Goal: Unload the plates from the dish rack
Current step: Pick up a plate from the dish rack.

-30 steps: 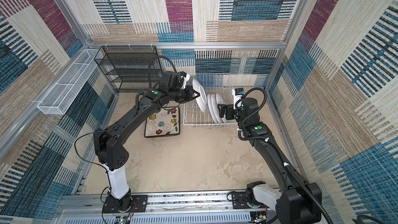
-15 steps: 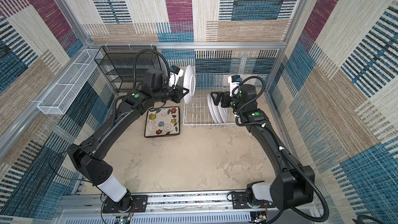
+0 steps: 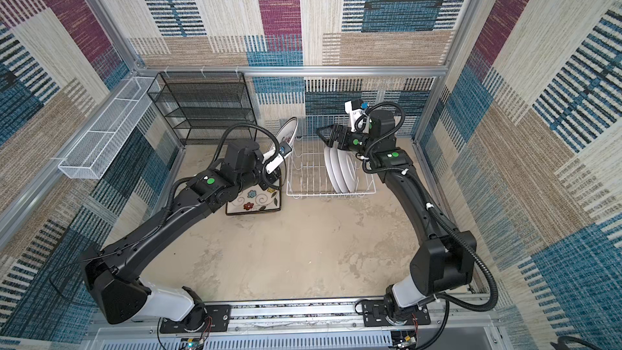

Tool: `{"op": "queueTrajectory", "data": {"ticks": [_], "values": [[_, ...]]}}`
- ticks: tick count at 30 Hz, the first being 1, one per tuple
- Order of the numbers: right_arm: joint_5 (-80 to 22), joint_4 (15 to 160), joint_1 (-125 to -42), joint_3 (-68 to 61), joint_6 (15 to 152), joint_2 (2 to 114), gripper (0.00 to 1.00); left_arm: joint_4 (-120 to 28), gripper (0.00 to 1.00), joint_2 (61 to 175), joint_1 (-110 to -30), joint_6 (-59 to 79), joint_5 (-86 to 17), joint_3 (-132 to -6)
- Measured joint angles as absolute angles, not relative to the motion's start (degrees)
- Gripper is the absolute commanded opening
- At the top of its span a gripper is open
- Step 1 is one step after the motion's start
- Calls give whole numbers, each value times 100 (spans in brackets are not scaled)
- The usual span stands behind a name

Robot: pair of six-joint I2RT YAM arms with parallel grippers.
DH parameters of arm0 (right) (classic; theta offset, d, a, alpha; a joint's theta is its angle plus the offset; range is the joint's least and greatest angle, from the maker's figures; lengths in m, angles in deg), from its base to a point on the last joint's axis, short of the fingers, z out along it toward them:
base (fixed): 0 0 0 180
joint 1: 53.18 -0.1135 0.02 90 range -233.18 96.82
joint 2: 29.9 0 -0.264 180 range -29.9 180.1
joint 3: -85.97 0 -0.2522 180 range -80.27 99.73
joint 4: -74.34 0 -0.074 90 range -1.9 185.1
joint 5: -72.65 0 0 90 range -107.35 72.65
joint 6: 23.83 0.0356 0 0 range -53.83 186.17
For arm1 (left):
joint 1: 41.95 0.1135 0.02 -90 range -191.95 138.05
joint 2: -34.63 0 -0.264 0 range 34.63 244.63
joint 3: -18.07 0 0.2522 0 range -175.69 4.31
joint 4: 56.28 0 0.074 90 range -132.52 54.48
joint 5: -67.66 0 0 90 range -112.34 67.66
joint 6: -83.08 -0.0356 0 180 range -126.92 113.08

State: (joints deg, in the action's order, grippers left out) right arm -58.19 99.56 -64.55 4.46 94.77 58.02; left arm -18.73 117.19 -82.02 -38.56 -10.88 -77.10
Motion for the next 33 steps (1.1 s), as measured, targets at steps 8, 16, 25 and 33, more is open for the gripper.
{"op": "queueTrajectory", "data": {"ticks": [8, 16, 25, 33], "values": [[-6308, 10061, -6479, 752, 9748, 6189, 91, -3093, 0, 11726, -8790, -5556, 158, -6696], [-6317, 10748, -6672, 1125, 9654, 6578, 77, -4367, 0, 11866, -9107, -6861, 825, -6221], [-6142, 11231, -6849, 1342, 9464, 6794, 48, -4747, 0, 12150, -9164, -7309, 1072, -6184], [-6083, 11298, -6853, 1342, 9459, 6888, 26, -4852, 0, 12218, -9171, -7346, 1238, -6184]]}}
